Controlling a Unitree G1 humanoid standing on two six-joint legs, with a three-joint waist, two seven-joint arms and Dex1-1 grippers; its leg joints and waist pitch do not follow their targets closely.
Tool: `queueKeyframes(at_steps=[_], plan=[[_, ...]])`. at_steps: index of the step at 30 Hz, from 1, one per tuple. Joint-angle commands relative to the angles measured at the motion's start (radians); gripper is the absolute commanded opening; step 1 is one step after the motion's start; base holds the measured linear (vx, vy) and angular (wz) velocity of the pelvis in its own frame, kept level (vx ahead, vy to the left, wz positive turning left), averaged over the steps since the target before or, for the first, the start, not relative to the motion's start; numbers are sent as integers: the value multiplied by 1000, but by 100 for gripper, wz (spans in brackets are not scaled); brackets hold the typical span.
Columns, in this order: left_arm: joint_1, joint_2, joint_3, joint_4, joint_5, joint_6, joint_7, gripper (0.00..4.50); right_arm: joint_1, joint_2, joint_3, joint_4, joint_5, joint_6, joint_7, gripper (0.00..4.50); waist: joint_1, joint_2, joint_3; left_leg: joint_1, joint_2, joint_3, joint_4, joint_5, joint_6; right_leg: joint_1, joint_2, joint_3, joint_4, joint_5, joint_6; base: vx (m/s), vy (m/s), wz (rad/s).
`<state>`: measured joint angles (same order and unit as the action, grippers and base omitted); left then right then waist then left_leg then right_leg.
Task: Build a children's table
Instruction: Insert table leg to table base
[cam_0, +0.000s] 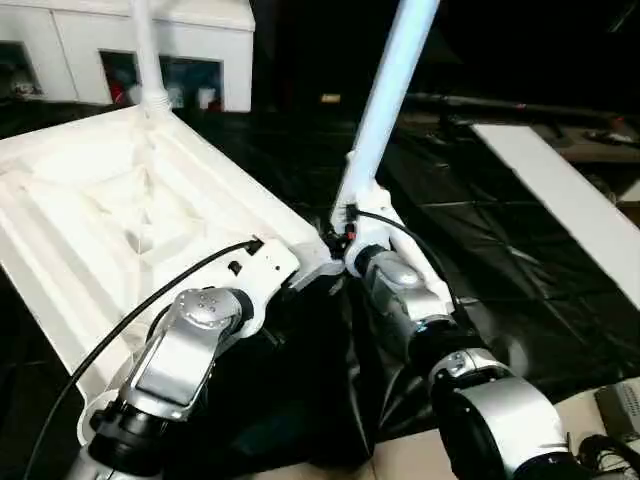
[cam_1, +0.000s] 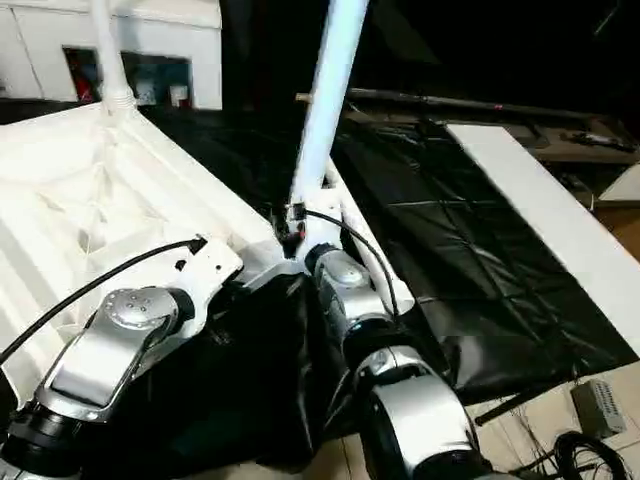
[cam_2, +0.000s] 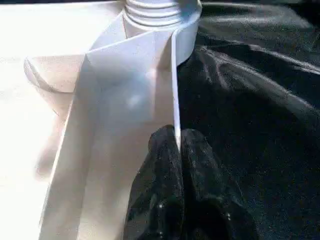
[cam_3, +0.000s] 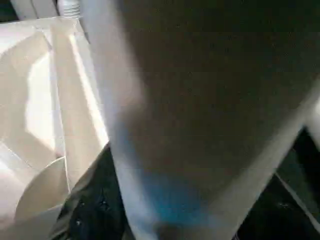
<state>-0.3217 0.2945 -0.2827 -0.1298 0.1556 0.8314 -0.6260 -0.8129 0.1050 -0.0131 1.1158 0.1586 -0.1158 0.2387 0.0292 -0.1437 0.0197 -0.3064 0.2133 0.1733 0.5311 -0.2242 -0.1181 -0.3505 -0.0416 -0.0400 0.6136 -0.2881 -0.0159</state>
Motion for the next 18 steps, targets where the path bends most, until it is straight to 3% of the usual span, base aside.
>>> queueKeyframes(at_steps=[1,2,4,8,9,10,12,13,15,16,18], plan=[[12,-19,-80,10,-52,-19,-59,0,38,26,30,91,-11,83,70,293,7,25,-9,-16,22,-2,-42,58,40,23,-76,57,-53,255,-141,0,0,0],[9,-13,-78,13,-51,-22,-63,0,36,23,30,85,-9,84,86,298,5,25,-9,-18,19,-1,-39,82,49,26,-74,57,-49,315,-149,0,0,0],[-2,6,-71,19,-54,-36,-80,0,33,9,31,58,-8,85,144,322,6,33,-15,-16,21,-2,-38,80,55,31,-77,55,-48,329,-172,0,0,0],[-17,40,-62,34,-60,-84,-117,0,46,-29,56,-5,-17,82,255,341,7,36,-19,-12,23,0,-33,105,67,34,-75,54,-43,359,-197,0,0,0],[-24,62,-50,44,-68,-107,-142,0,72,-63,81,-74,-15,89,344,366,12,39,-21,-13,21,0,-28,143,78,38,-73,55,-38,414,-204,0,0,0],[-27,82,-46,52,-79,-149,-174,0,95,-91,97,-129,-9,96,404,376,13,36,-25,-14,20,-1,-22,193,95,42,-69,53,-32,485,-214,0,0,0],[-31,115,-35,71,-95,-208,-220,0,138,-144,126,-232,4,117,507,396,18,37,-25,-13,20,-1,-17,225,114,43,-70,52,-27,535,-222,0,0,0],[-33,124,-28,79,-99,-216,-225,0,152,-163,135,-265,9,127,541,396,24,33,-30,-16,14,0,-10,259,126,52,-63,53,-20,591,-223,0,0,0],[-29,153,-10,93,-128,-284,-284,0,196,-223,165,-362,21,143,631,410,33,36,-28,-18,13,2,-6,289,135,48,-60,52,-14,642,-223,0,0,0],[-21,179,0,100,-149,-339,-334,0,227,-268,184,-429,31,158,700,410,33,41,-26,-15,16,4,-5,269,132,41,-61,51,-14,630,-229,0,0,0],[-13,205,8,109,-166,-377,-382,0,253,-308,196,-487,44,173,752,410,37,41,-25,-21,18,3,-6,230,127,46,-64,52,-16,599,-225,0,0,0]])
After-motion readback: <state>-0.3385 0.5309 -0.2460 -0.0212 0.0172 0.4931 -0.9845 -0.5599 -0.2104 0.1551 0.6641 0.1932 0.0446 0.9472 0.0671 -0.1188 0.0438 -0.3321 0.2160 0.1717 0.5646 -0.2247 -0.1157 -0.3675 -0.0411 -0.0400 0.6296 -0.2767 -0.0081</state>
